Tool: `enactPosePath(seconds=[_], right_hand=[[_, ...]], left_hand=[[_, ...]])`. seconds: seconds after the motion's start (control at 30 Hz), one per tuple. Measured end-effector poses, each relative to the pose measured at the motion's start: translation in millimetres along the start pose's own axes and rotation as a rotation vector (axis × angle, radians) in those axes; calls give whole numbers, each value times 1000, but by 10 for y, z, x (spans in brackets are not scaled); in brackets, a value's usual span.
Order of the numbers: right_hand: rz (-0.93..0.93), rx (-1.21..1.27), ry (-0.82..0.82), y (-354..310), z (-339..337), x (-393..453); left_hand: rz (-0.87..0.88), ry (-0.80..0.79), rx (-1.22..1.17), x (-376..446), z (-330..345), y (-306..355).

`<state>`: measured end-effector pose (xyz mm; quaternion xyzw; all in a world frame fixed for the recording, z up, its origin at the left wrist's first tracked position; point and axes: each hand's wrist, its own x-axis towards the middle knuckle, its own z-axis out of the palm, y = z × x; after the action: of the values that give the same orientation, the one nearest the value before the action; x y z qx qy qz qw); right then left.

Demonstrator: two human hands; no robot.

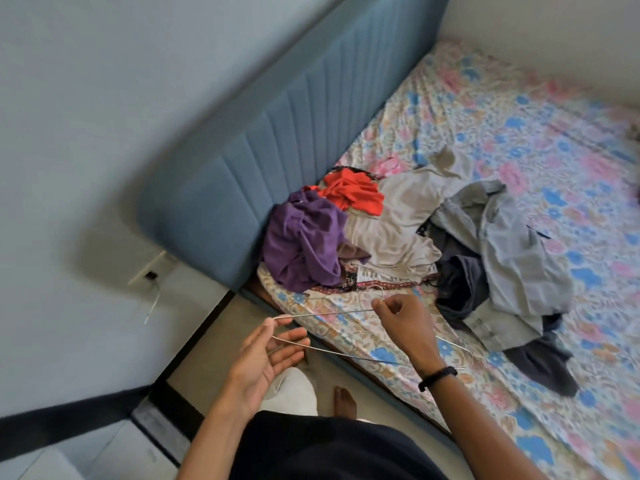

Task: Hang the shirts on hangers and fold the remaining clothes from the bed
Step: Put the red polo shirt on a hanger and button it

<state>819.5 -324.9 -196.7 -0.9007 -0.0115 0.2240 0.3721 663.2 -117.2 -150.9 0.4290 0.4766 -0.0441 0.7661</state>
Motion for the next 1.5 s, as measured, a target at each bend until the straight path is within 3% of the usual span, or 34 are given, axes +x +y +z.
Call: enactPosePath(seconds=[0.13,0.3,0.4,0.57,0.73,0.8,0.87,1.0,1.1,1.23,1.37,1.5], right_hand=[[93,-43,94,273,37,407],[195,-177,164,519,66,1046],[231,-262,177,837,133,1503],[132,-657,48,1241,-22,1975],[-24,-1037,-134,2145,-308,2084],[-72,-1104,-154,2421,-431,2147],[-91,-1122,-146,2655,-474,2172],[-121,-1091,-71,2912,-379,2195],[-106,-963,-6,2754,-222,2230],[2,-565,49,2098,-26,2390],[-39,-107,58,958,-46,2887],[-264,55,132,-282,-368,3419]], left_hand=[[-164,-57,211,672,209,104],[-233,-153,598,1669,644,268],[-276,-297,848,2398,1013,305],[65,-462,1418,3171,1486,419],[711,-316,1533,4079,1938,487],[929,-169,1693,4423,2088,589],[955,-15,1794,4756,2214,728],[736,73,1894,5219,2352,948],[862,28,1861,5209,2428,1117],[1019,-236,1430,4781,2616,1399],[894,-418,1372,4207,2851,1956],[780,-639,1439,3714,2996,2569]])
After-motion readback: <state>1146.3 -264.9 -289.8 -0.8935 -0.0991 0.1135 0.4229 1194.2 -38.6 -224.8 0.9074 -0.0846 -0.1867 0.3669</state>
